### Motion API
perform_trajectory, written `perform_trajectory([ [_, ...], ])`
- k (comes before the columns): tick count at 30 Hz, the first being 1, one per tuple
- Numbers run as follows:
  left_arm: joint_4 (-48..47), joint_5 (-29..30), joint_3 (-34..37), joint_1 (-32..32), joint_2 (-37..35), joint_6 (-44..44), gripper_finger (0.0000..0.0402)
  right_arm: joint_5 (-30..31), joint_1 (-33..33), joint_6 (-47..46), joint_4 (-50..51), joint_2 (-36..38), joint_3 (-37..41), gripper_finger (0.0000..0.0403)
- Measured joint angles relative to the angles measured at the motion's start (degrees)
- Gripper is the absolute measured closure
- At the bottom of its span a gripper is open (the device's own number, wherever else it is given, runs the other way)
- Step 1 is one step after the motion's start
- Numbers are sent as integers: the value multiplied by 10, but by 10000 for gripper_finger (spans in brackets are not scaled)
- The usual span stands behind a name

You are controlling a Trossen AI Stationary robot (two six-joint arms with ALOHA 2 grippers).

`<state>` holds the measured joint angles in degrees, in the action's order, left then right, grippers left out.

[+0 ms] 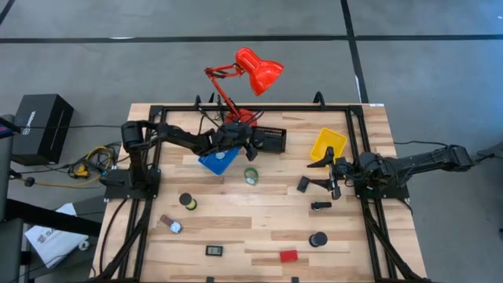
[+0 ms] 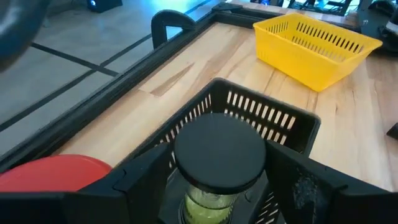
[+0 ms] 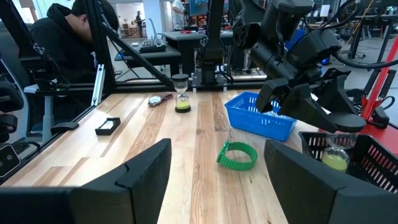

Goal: Pick & Place Office items
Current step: Put the right yellow hourglass into the black bin, then put the top right black digital timer into the yellow bin

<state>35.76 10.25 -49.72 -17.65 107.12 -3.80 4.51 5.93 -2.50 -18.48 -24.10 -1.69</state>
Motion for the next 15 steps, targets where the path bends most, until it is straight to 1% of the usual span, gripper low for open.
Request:
perform_trajectory([
  [4, 3, 0, 0, 0, -30, 3, 152, 0, 0, 0, 0, 0, 0, 154],
  [8, -5, 0, 0, 6, -74, 4, 154, 0, 0, 0, 2, 0, 0, 154],
  [15, -12, 0, 0, 46, -154, 5, 156, 0, 0, 1, 13, 0, 0, 154],
])
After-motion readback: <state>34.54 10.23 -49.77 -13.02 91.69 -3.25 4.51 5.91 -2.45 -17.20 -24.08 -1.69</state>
